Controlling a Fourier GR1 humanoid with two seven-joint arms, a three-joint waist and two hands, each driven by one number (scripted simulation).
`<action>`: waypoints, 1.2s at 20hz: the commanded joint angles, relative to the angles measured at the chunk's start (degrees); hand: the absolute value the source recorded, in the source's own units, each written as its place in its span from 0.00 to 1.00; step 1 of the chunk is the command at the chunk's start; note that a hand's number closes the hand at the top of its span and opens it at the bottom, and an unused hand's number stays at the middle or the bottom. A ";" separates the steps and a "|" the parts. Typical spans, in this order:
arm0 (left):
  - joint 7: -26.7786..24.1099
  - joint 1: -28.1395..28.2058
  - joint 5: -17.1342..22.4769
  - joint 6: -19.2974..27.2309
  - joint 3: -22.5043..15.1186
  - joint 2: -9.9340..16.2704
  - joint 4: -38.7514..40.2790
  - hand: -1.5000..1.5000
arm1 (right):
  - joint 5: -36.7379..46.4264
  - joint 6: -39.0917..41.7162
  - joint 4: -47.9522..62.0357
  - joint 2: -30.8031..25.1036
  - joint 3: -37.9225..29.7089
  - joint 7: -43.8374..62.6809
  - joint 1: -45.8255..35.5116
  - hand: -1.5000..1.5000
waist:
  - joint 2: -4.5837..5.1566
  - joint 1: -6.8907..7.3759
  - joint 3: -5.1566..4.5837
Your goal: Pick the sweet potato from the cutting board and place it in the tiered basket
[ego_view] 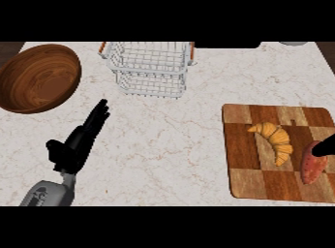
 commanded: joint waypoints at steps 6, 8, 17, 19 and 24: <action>0.09 0.24 -2.06 1.00 -1.12 -2.01 -0.55 0.50 | 4.93 0.67 0.29 -0.61 1.36 14.97 -1.76 0.00 | 0.20 0.65 0.19; -1.62 0.45 -1.97 0.29 -1.12 -2.64 1.72 0.50 | 6.41 0.07 0.62 2.01 4.77 17.20 -0.74 0.00 | 0.34 0.72 0.14; -0.10 0.96 -1.84 -0.21 0.53 -1.52 -0.88 0.50 | 7.46 -3.57 1.87 6.77 4.31 16.14 4.16 0.00 | 0.14 0.09 0.21; -1.24 -1.16 -0.67 -2.29 2.59 -0.83 2.41 0.50 | 9.99 -5.47 4.39 9.10 4.39 12.23 5.74 0.00 | 0.28 -0.08 0.22; -1.59 2.82 -3.11 -0.28 -0.02 -2.46 -1.38 0.50 | 10.49 -6.10 5.70 7.84 2.08 9.69 12.03 0.00 | 0.04 -0.55 0.23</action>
